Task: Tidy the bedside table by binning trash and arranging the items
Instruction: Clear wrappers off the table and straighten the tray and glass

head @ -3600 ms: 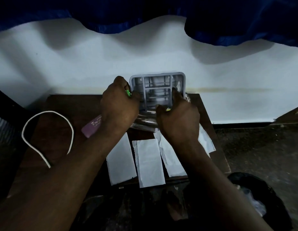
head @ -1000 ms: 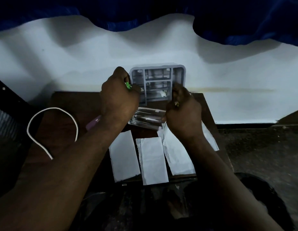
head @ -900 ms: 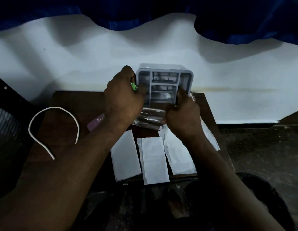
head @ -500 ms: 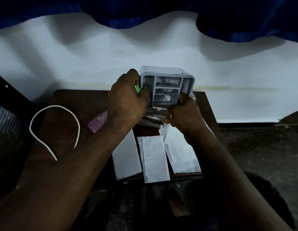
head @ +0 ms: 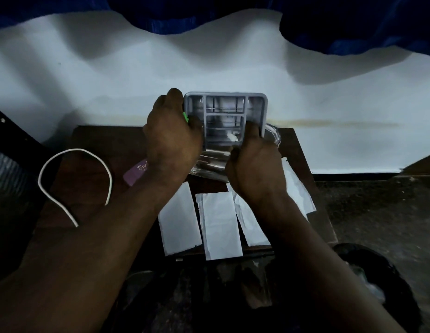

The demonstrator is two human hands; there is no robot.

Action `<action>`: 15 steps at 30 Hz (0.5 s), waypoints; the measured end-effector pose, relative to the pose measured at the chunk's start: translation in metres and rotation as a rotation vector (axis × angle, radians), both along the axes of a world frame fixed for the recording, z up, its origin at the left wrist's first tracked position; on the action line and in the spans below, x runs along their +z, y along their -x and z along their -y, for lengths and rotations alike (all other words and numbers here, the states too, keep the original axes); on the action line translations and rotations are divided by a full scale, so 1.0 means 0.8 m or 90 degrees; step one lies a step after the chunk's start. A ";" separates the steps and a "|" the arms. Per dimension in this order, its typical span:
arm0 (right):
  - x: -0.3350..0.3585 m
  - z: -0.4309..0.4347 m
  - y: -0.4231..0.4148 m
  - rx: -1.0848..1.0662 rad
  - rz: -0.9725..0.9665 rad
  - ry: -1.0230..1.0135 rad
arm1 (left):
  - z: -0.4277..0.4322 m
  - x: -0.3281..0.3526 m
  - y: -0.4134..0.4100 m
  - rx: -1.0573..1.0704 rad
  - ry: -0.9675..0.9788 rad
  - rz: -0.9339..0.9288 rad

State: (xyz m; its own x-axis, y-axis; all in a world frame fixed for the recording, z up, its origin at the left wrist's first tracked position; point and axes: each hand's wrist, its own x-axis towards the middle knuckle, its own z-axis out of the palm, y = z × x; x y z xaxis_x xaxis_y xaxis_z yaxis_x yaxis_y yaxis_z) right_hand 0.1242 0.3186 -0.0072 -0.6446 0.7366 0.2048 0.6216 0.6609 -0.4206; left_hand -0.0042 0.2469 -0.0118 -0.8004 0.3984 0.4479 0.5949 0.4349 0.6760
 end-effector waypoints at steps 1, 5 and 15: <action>0.002 0.003 0.000 -0.003 0.020 -0.014 | 0.000 0.001 -0.001 0.002 0.002 -0.005; 0.003 0.005 -0.001 -0.018 0.040 -0.030 | 0.001 0.002 -0.004 -0.001 0.025 -0.052; 0.000 -0.008 -0.004 -0.044 -0.181 -0.062 | 0.007 0.006 0.005 -0.005 0.024 -0.022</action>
